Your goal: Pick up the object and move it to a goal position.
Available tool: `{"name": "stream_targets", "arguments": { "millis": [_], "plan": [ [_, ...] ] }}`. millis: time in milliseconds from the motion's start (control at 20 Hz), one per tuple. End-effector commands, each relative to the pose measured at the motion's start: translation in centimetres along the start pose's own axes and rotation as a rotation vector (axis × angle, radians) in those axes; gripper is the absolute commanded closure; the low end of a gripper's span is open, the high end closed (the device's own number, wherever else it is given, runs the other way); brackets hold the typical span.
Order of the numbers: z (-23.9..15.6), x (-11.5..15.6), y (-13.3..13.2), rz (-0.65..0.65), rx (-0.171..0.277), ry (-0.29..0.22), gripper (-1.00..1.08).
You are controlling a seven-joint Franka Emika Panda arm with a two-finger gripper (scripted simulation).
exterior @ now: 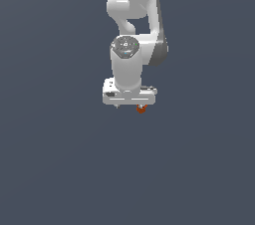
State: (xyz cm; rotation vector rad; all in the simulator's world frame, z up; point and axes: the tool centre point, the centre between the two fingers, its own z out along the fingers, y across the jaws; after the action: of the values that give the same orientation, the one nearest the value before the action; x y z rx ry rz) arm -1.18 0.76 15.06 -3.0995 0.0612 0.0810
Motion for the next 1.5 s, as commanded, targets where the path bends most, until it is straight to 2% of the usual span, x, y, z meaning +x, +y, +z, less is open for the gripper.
{"name": "stream_targets", "arguments": {
  "millis": [0, 150, 400, 550, 1000, 1450],
  "plan": [
    [0.0, 0.0, 0.0, 0.000, 0.000, 0.000, -0.92],
    [0.2, -0.1, 0.6, 0.010, 0.000, -0.003, -0.92],
    [0.9, -0.5, 3.3, 0.047, 0.003, -0.015, -0.92],
    [0.9, -0.5, 3.5, 0.048, 0.004, -0.017, -0.92],
    [1.7, -1.1, 2.1, 0.078, -0.004, -0.008, -0.92],
    [3.8, -3.3, -1.2, 0.165, -0.021, 0.015, -0.92]
  ]
}}
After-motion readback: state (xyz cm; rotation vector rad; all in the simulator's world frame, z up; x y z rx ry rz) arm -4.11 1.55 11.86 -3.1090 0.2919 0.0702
